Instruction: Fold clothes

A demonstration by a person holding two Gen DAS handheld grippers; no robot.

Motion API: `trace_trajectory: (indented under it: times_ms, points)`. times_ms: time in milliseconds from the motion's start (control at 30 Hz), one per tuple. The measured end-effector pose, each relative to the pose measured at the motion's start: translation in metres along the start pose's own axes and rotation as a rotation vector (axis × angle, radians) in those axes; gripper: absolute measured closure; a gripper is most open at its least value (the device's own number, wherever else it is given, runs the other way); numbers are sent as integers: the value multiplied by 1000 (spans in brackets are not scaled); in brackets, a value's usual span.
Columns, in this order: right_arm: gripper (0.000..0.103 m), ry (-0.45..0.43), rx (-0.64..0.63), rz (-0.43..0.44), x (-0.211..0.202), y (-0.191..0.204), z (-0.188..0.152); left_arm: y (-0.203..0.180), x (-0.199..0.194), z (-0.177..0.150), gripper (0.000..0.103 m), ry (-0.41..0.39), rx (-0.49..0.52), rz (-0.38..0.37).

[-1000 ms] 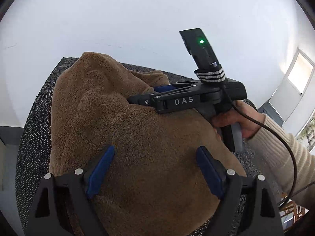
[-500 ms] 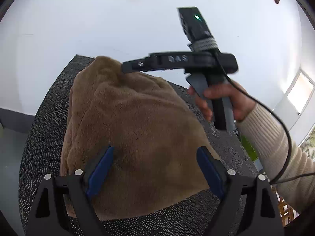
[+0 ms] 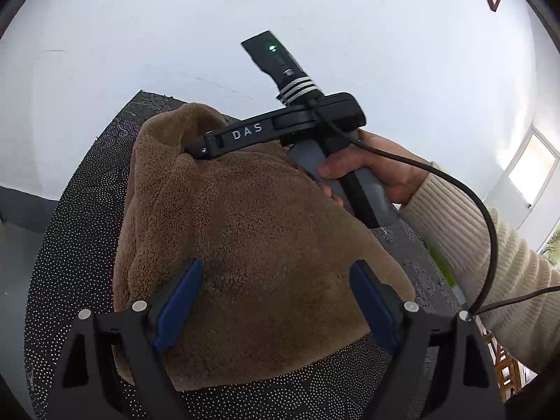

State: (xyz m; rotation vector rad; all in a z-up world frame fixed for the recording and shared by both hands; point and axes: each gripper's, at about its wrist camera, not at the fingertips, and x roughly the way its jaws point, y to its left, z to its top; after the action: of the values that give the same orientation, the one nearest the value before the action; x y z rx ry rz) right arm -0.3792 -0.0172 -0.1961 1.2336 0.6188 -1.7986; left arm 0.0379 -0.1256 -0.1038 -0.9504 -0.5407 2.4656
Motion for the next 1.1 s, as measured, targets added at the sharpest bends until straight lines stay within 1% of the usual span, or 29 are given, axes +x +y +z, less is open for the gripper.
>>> trace_trajectory:
  times_ms: [233,300,367,433,467,500,600,667,733,767,867,967,1033,1100]
  points:
    - [8,-22,8,-20,3,-1,-4,-1,-6,-2,14,-11,-11,-22]
    - [8,-53,13,-32,0,-1,-7,0,-6,-3,14,-15,-11,-25]
    - [8,-95,7,-62,-7,2,-12,-1,-6,-4,14,-14,-15,-20]
    - [7,-148,-14,-95,-22,7,-18,-4,-6,-4,14,-8,-12,-10]
    - [7,-179,-18,-94,-33,8,-22,-5,-7,-4,14,-5,-8,-5]
    - [7,-217,-11,-72,-47,8,-28,-6,-8,-4,14,-2,-9,-5]
    - [7,-379,71,48,-106,0,-61,-4,-19,-4,14,-4,-37,-28]
    - [7,-456,102,29,-138,0,-96,2,-30,-4,14,-24,-85,-52]
    - [7,-507,105,-63,-159,6,-135,5,-40,-4,14,-50,-117,-58]
    - [7,-518,101,-108,-166,11,-155,6,-45,-4,14,-65,-127,-55]
    - [7,-530,74,-177,-173,33,-202,4,-48,-1,12,-80,-126,-41]
    - [7,-515,48,-179,-165,54,-228,-2,-40,3,8,-72,-117,-45]
    - [7,-464,29,-221,-149,63,-232,-4,-28,7,5,-61,-97,-38]
    - [7,-417,36,-263,-132,65,-234,-8,-19,6,3,-41,-71,-9]
